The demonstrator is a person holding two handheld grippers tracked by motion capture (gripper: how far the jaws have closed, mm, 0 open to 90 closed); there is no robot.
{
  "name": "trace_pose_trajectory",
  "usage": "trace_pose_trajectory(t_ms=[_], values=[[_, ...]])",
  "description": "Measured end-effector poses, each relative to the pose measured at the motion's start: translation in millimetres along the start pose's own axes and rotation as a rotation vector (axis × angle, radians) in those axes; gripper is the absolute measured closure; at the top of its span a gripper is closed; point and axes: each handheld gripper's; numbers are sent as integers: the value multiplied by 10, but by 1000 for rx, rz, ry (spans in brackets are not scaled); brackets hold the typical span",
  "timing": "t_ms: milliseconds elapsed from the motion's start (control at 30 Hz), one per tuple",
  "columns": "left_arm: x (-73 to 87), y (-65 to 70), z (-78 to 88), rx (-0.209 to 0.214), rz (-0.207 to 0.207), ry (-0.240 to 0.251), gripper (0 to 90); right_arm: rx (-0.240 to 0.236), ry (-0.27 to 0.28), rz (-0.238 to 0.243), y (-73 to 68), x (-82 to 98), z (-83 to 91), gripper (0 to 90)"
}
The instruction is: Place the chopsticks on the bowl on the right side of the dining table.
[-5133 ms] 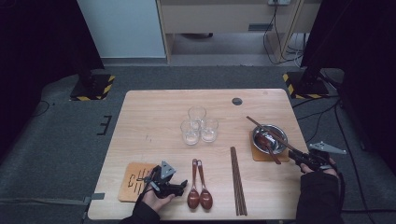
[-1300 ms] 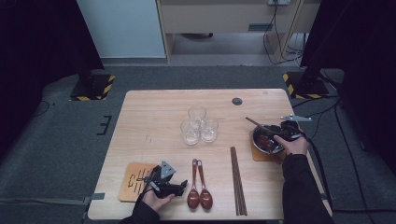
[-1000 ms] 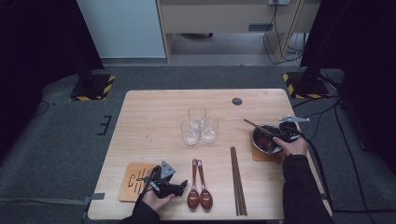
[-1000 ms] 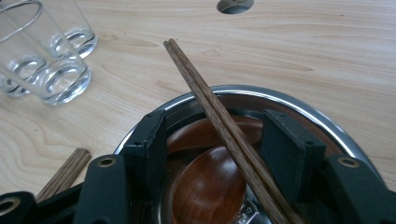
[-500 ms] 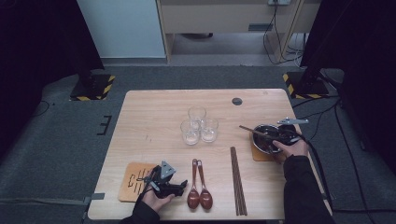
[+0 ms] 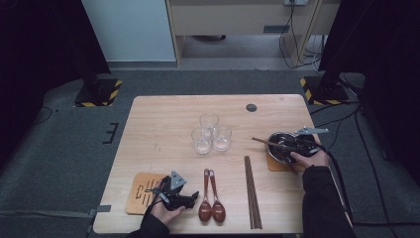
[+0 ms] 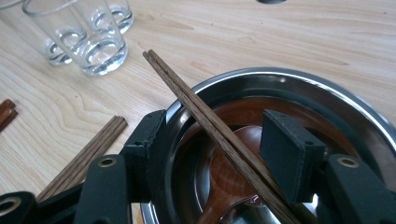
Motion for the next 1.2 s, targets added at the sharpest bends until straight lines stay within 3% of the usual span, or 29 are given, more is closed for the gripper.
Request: trace_pose_trajectory(t_ms=[300, 700, 1200], values=[[0, 0, 0, 0, 0, 0, 114, 31, 99, -36, 45, 5, 211, 440], [0, 0, 0, 0, 0, 0, 114, 86, 170, -68, 47, 105, 440, 507], [0, 0, 0, 0, 0, 0, 114, 184, 148, -118, 120, 398, 631, 579]])
Point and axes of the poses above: each handheld gripper's, and its own axes: z roughly backward along the jaws, x roughly out of its underside, y roughly to its right, and after that the axes turned 13 degrees about x, right-handed
